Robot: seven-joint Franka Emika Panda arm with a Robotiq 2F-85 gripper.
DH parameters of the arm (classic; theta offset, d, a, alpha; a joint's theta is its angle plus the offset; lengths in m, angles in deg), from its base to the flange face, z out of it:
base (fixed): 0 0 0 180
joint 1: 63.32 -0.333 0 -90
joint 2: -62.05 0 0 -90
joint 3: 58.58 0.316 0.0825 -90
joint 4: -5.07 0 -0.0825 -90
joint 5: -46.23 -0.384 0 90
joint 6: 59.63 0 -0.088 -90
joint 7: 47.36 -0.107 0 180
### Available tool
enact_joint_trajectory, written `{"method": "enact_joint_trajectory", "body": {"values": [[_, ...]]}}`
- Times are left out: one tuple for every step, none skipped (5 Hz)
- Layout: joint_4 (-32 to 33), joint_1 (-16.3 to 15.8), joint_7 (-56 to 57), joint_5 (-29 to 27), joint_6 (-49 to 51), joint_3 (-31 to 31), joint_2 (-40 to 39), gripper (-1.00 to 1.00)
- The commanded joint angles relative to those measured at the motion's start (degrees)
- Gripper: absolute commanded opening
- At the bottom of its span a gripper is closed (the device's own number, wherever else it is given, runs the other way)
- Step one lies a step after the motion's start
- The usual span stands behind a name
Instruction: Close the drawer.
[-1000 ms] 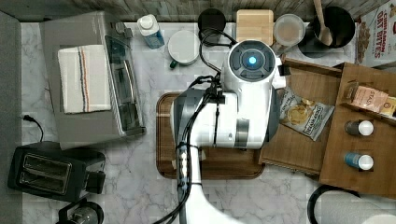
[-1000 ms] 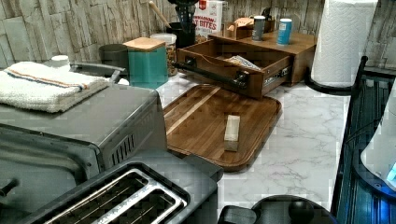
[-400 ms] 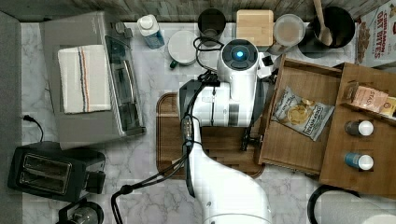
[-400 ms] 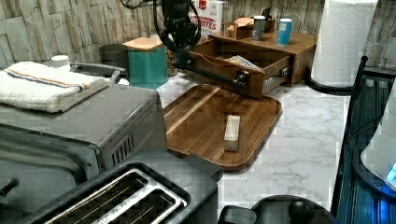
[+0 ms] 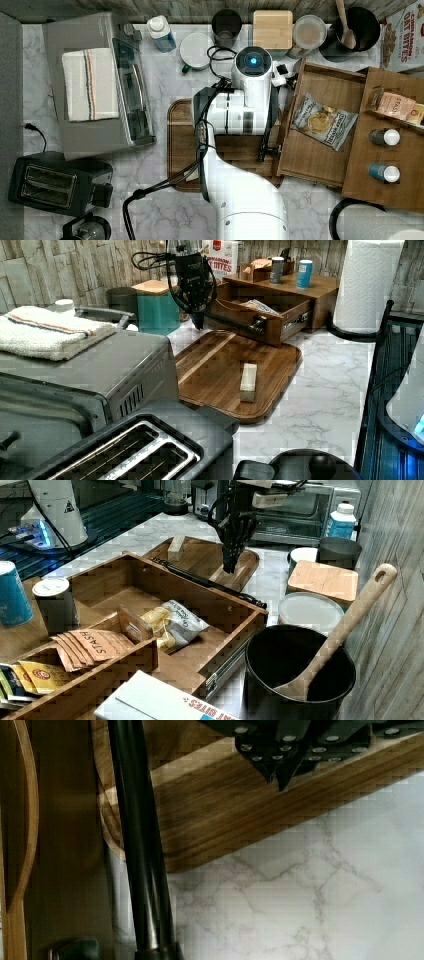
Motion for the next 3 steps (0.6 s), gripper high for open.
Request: {"method": "enact_joint_trajectory", "body": {"values": [[-5.87, 2.75, 6.52, 0.18, -4.95, -0.36, -2.21, -1.00], [-5.25, 3.40, 8.32, -1.40, -2.74, 0.43, -1.71, -1.00], [-2.96, 3.21, 8.94, -1.48, -4.68, -0.17, -0.63, -1.00]]}}
